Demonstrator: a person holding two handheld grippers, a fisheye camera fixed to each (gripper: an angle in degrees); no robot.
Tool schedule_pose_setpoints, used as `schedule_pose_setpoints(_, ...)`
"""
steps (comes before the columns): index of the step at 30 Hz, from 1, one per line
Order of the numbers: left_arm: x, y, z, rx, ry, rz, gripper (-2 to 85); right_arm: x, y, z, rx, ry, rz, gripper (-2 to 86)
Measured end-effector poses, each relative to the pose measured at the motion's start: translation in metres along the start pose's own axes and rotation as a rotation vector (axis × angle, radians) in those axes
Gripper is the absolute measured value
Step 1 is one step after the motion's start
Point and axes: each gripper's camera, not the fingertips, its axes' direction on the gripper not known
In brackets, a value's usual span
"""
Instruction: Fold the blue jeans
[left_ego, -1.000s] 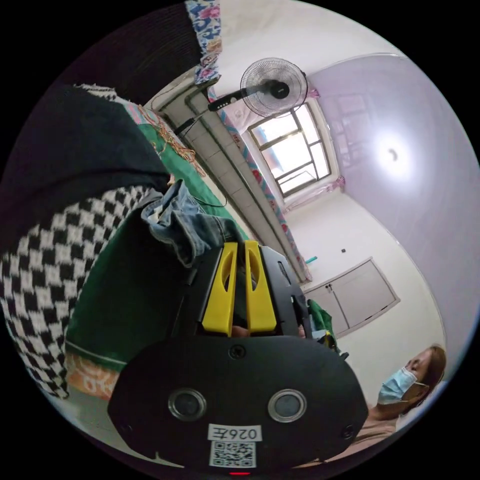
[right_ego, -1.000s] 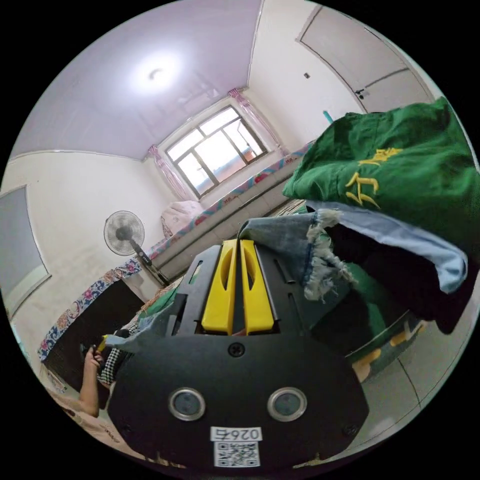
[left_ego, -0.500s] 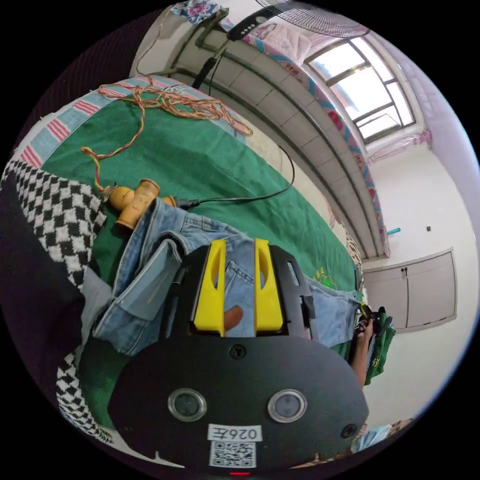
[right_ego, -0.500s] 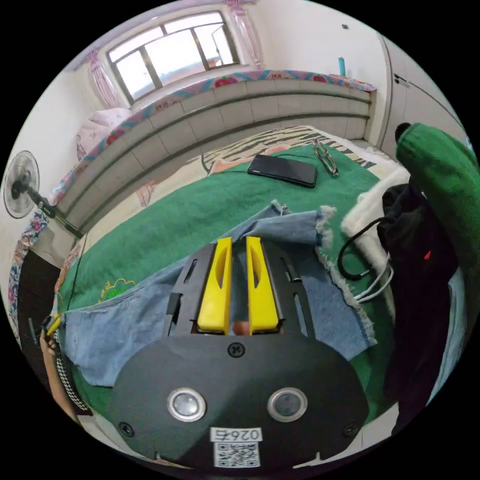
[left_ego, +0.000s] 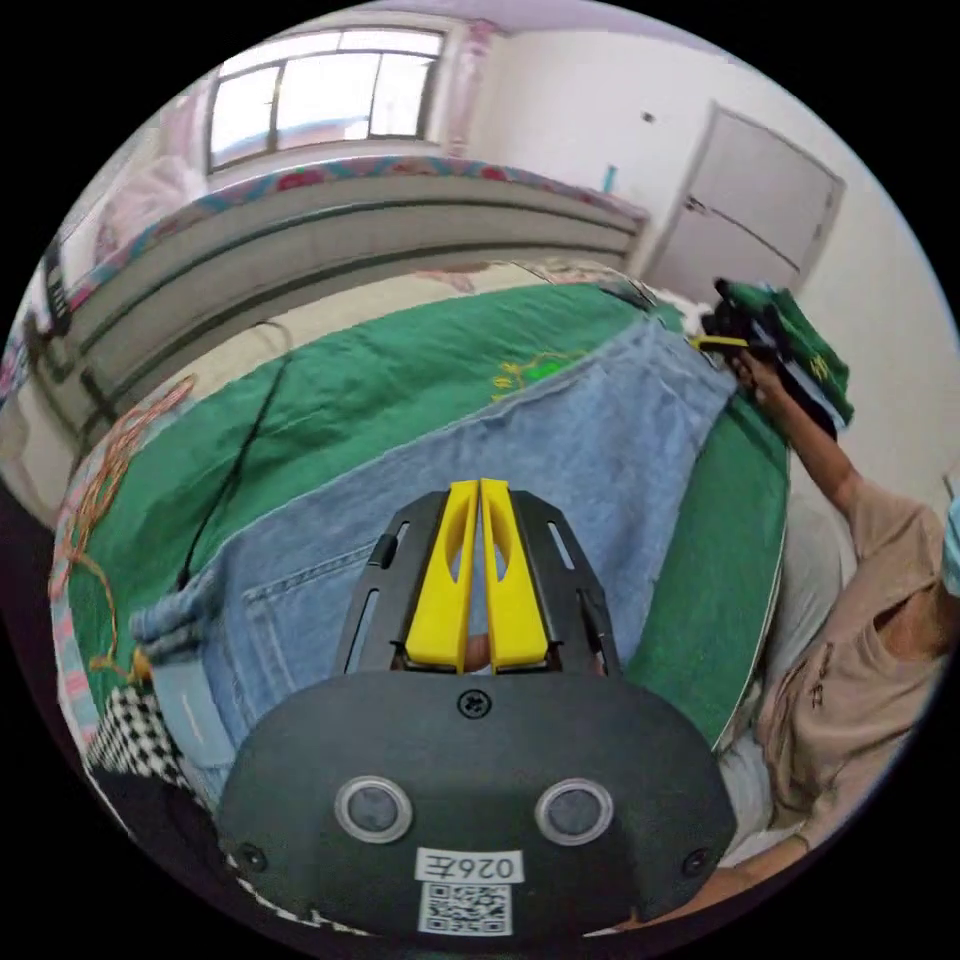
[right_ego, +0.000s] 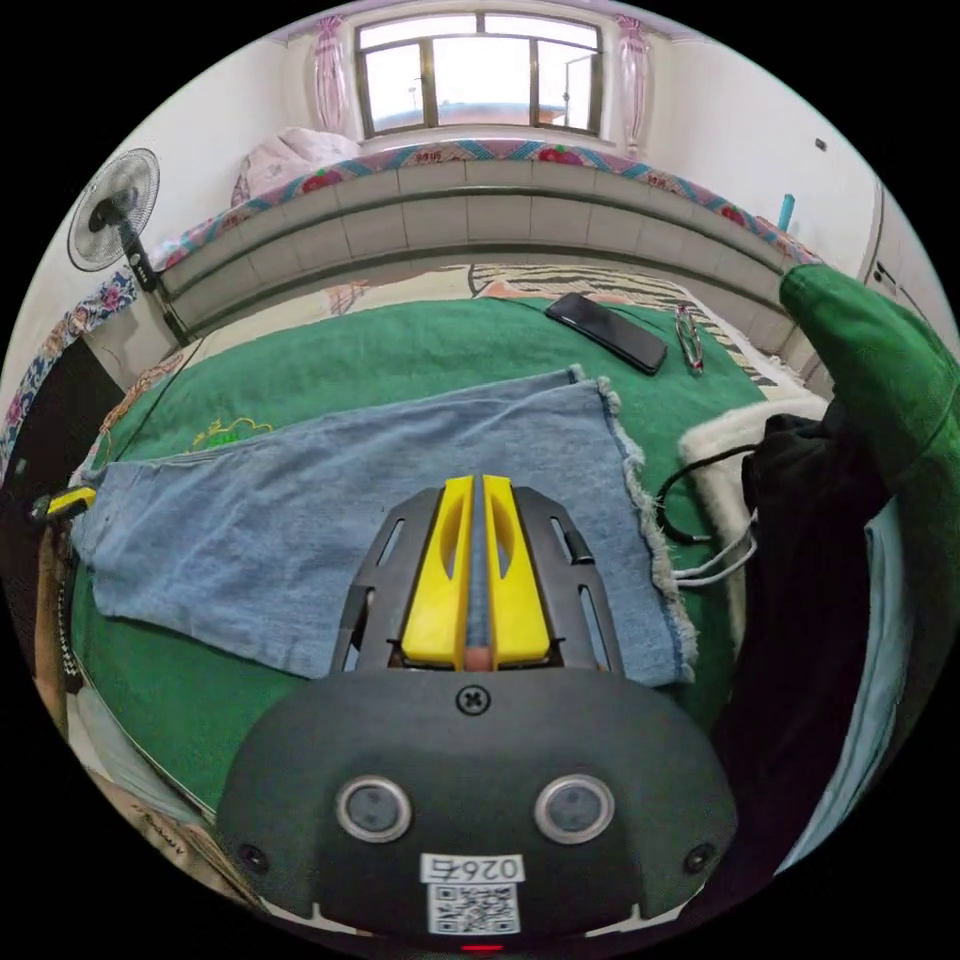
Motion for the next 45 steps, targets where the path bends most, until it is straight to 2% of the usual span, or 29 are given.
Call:
schedule_pose_setpoints(2, 0.021, -0.028, 0.041, -0.102, -0.095, 0.077, -0.9, -0.01, -0.019, 0.029, -0.101, -0.053, -0.011, -1.0)
schedule_pose_setpoints(3, 0.021, -0.042, 0.073, -0.206, -0.261, 0.045, -0.9, -0.014, -0.024, 0.037, -0.13, -0.065, -0.025, -0.9)
schedule_pose_setpoints(5, 0.005, -0.056, 0.086, -0.21, -0.186, -0.046, -0.9, -0.031, -0.042, 0.056, -0.181, -0.009, -0.085, -0.9)
schedule_pose_setpoints(6, -0.012, -0.058, 0.081, -0.162, -0.122, -0.169, -0.9, -0.033, -0.046, 0.054, -0.164, 0.015, -0.088, -0.9)
schedule_pose_setpoints(8, -0.02, -0.053, 0.071, -0.109, -0.142, -0.231, -0.8, -0.039, -0.055, 0.035, -0.065, 0.176, -0.104, -0.8)
schedule_pose_setpoints(11, -0.004, -0.046, 0.048, 0.049, -0.088, -0.151, -0.4, -0.035, -0.063, 0.018, 0.06, 0.222, -0.105, -0.1)
schedule_pose_setpoints(13, 0.012, -0.054, 0.052, 0.087, -0.174, -0.065, 1.7, -0.025, -0.073, 0.023, 0.079, 0.159, -0.057, 2.0)
schedule_pose_setpoints(16, 0.027, -0.079, 0.083, 0.064, -0.233, 0.055, 10.5, -0.005, -0.096, 0.046, 0.051, 0.032, 0.061, 11.2)
schedule_pose_setpoints(19, 0.027, -0.105, 0.13, -0.063, -0.217, 0.069, 13.6, 0.012, -0.112, 0.07, 0.055, 0.133, 0.178, 15.8)
schedule_pose_setpoints(21, 0.025, -0.114, 0.16, -0.184, -0.207, 0.059, 11.6, 0.02, -0.118, 0.091, -0.033, 0.17, 0.191, 12.9)
schedule_pose_setpoints(22, 0.024, -0.117, 0.159, -0.155, -0.196, 0.039, 7.6, 0.024, -0.121, 0.099, -0.093, 0.103, 0.189, 7.8)
schedule_pose_setpoints(24, 0.021, -0.121, 0.156, -0.131, -0.124, 0.0, 1.5, 0.024, -0.121, 0.086, -0.036, 0.056, 0.222, 2.0)
schedule_pose_setpoints(26, 0.025, -0.12, 0.15, -0.071, -0.123, 0.0, 0.8, 0.012, -0.121, 0.066, 0.038, 0.094, 0.161, -0.6)
schedule_pose_setpoints(28, 0.027, -0.12, 0.148, -0.008, -0.12, -0.01, 1.0, 0.004, -0.123, 0.056, 0.079, 0.116, 0.128, -0.8)
schedule_pose_setpoints(31, 0.019, -0.125, 0.168, -0.027, -0.087, -0.073, 2.9, -0.001, -0.133, 0.064, 0.083, 0.156, 0.115, 1.4)
schedule_pose_setpoints(34, 0.014, -0.123, 0.177, -0.041, -0.111, -0.148, 4.6, -0.003, -0.14, 0.079, -0.057, 0.244, 0.135, 5.5)
schedule_pose_setpoints(35, 0.014, -0.121, 0.174, -0.025, -0.115, -0.159, 4.0, -0.012, -0.134, 0.07, -0.029, 0.258, 0.103, 5.6)
schedule_pose_setpoints(39, 0.026, -0.082, 0.133, 0.101, -0.292, -0.244, -0.3, -0.06, -0.079, 0.025, 0.158, 0.132, -0.068, 3.5)
schedule_pose_setpoints(42, 0.035, -0.05, 0.133, 0.042, -0.469, -0.247, -0.8, -0.094, -0.027, 0.024, 0.127, 0.035, -0.257, 0.1)
schedule_pose_setpoints(43, 0.031, -0.037, 0.147, -0.074, -0.569, -0.243, -0.8, -0.099, -0.012, 0.038, 0.056, 0.124, -0.313, -0.4)
schedule_pose_setpoints(44, 0.027, -0.03, 0.156, -0.159, -0.629, -0.245, -0.8, -0.093, 0.002, 0.054, 0.014, 0.306, -0.321, -0.6)
schedule_pose_setpoints(45, 0.023, -0.015, 0.166, -0.18, -0.663, -0.197, -0.8, -0.086, 0.009, 0.061, 0.013, 0.413, -0.303, -0.7)
